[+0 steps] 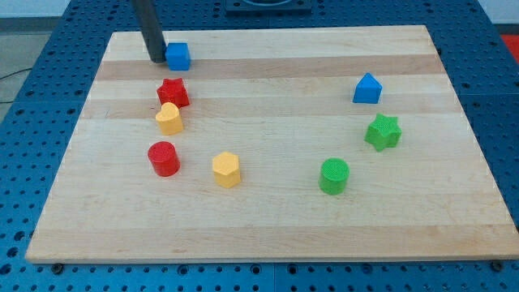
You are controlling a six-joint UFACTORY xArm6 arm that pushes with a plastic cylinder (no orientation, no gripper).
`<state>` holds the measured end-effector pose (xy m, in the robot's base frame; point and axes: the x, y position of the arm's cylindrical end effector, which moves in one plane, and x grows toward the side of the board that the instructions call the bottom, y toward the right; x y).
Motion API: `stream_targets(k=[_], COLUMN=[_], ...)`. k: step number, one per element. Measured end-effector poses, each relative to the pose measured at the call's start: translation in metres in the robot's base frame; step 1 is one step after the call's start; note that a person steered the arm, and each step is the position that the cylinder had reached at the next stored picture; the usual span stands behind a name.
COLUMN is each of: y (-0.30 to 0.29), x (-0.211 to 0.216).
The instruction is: Keep yellow hexagon and green circle in a horizontal line with red circle
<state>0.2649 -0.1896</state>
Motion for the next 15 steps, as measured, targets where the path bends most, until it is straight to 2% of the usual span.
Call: stream_targets(k=[1, 2, 3, 4, 5, 7, 8, 9, 10, 11, 12, 14, 15], y=[-0.035, -0.059, 0.04, 0.148, 0.198, 0.214, 0.217, 0.192, 0.198, 0.236, 0.32, 0.33, 0.306], x=[-0.007, -0.036, -0.056, -0.034, -0.016, -0.015, 0.016, 0.061, 0.13, 0.192, 0.199, 0.302, 0.294])
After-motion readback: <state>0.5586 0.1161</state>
